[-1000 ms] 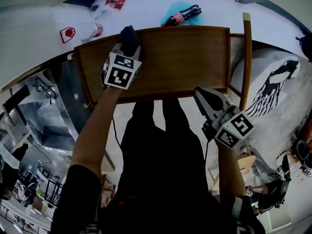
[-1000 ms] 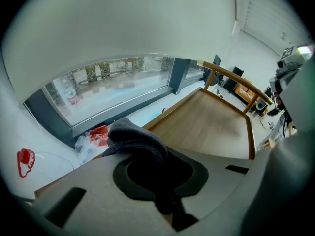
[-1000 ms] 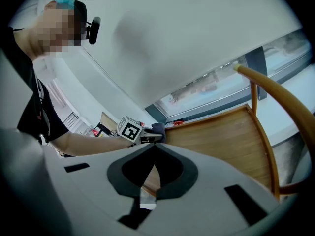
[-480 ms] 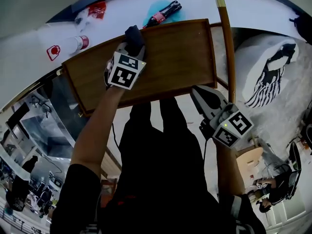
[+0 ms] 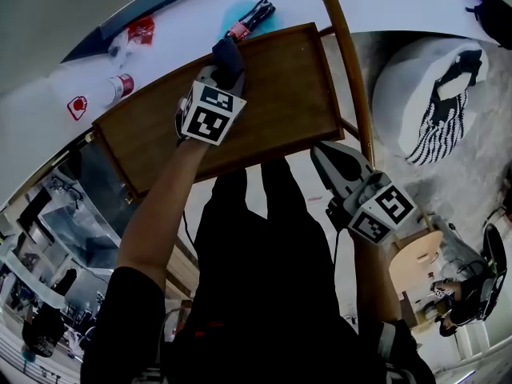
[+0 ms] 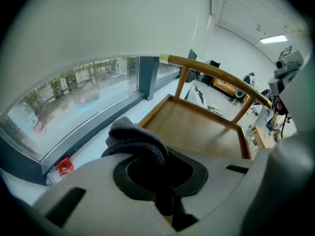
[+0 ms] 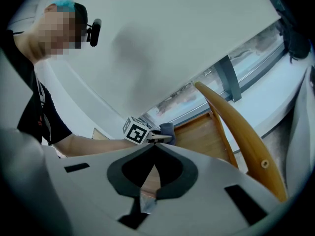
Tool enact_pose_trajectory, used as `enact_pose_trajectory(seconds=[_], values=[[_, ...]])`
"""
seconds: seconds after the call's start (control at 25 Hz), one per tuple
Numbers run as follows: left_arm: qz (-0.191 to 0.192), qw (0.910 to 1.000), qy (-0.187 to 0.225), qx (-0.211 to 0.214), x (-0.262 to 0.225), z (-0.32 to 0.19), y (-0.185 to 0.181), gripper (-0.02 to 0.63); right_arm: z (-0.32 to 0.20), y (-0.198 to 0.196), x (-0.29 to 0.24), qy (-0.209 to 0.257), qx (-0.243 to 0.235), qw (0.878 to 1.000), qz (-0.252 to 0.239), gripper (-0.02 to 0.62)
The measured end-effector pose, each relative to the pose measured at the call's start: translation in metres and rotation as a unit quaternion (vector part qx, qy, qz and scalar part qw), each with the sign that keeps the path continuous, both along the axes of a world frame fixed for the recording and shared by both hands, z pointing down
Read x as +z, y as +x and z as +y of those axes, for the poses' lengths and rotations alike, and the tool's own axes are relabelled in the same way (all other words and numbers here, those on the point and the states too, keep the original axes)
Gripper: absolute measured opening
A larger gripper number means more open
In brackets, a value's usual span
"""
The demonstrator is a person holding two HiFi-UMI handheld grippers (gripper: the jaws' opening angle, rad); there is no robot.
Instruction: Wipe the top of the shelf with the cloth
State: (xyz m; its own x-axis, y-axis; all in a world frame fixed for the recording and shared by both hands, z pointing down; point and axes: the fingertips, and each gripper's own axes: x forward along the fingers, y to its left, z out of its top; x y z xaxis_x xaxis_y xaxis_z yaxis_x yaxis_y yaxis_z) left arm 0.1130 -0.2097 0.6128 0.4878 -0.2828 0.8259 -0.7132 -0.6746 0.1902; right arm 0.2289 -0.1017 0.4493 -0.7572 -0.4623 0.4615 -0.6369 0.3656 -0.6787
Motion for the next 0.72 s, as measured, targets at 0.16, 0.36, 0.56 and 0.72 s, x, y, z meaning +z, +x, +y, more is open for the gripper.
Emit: enact_pose_trajectory(seconds=[0.16, 0.36, 0.56, 0.72], values=[[0.005, 0.9998, 0.002, 0.017, -0.001, -0.002, 0.023, 0.049, 0.003, 0.013, 0.0, 0.001, 0.012, 1.0, -0.003, 0.005], [0.012, 0.9993, 0.003, 0.035, 0.0, -0.004, 0.051, 0.049, 0.01, 0.024, 0.001, 0.001, 0.025, 1.0, -0.008, 0.005], [0.016, 0.9985, 0.005, 0.053, 0.0, -0.007, 0.075, 0.049, 0.019, 0.03, -0.001, -0.001, 0.033, 0.999, -0.015, 0.005], [0.02, 0.9976, 0.009, 0.066, -0.001, -0.009, 0.09, 0.049, 0.026, 0.032, -0.002, -0.003, 0.038, 0.999, -0.02, 0.005]])
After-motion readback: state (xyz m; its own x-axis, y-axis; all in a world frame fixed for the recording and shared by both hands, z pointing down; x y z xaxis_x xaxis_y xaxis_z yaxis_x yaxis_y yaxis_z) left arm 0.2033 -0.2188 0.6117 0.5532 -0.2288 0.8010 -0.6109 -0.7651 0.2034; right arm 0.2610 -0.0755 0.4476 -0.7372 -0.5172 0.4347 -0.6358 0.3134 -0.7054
